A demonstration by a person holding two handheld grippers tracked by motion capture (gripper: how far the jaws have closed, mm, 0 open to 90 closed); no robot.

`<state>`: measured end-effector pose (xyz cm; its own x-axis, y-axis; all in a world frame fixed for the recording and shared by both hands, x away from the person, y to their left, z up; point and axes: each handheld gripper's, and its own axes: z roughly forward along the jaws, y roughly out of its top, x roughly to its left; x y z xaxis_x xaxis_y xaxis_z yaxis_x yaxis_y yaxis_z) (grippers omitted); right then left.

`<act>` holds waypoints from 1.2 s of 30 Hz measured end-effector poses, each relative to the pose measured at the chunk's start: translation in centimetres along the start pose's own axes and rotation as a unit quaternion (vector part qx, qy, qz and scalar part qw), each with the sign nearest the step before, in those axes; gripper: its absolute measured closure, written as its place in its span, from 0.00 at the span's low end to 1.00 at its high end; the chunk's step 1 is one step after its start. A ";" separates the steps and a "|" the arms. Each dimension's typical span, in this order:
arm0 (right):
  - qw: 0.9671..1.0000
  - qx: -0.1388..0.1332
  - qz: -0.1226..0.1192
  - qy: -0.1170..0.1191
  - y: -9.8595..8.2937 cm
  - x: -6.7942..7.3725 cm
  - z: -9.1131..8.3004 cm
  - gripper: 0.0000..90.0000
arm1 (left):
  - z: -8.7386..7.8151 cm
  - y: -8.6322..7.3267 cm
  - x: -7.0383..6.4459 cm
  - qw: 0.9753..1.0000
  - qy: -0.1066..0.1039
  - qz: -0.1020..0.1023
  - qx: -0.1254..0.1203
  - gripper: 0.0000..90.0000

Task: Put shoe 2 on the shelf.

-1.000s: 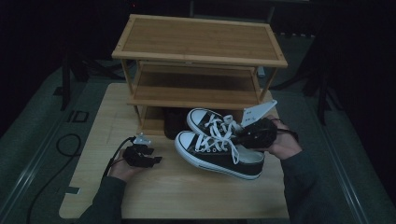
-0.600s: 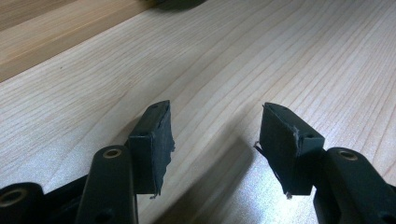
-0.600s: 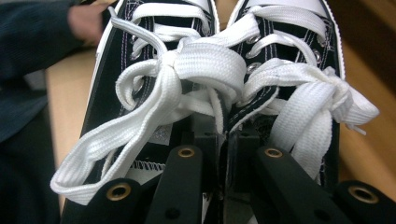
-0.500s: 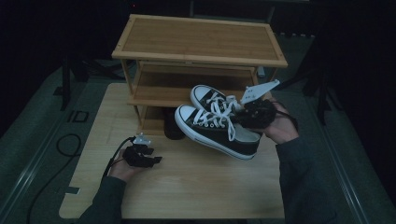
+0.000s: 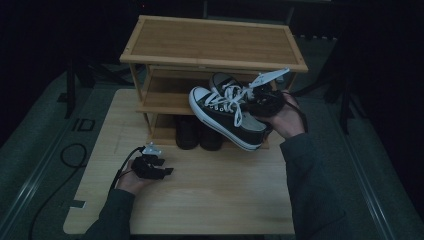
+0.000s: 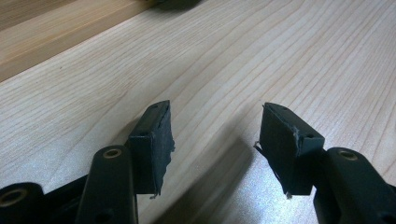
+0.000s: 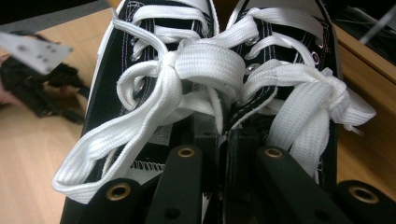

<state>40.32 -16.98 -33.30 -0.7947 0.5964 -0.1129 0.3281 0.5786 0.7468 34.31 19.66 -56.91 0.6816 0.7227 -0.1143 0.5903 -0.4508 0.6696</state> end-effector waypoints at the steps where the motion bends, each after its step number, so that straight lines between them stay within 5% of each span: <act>1: 1.000 -0.001 0.007 -0.004 0.1 -0.1 0.2 0.94 | 0.0 0.0 0.0 1.000 0.000 0.000 0.000 0.50; 14: 0.995 0.003 0.050 -0.083 1.1 0.0 2.2 0.94 | 0.0 0.0 0.0 1.000 0.000 0.000 -0.001 0.50; 21: 0.991 0.005 0.060 -0.121 1.4 0.5 2.6 0.94 | 0.0 0.0 0.0 1.000 0.000 0.001 0.000 0.50; 26: 0.985 -0.003 0.089 -0.147 1.4 0.6 3.0 0.93 | 0.0 0.0 -0.1 1.000 0.002 0.002 0.000 0.50; 34: 0.986 0.012 0.047 -0.161 1.7 0.3 2.7 0.72 | 0.0 0.0 -0.1 1.000 0.002 0.003 0.001 0.50; 36: 0.988 0.013 0.043 -0.148 1.7 0.1 2.3 0.70 | 0.0 0.0 0.0 1.000 0.000 0.002 0.001 0.50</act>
<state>41.98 -14.65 -33.57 -0.5811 0.7778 -0.2395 0.4029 0.5306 0.7457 34.26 19.67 -56.91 0.6839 0.7211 -0.1109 0.5881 -0.4549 0.6687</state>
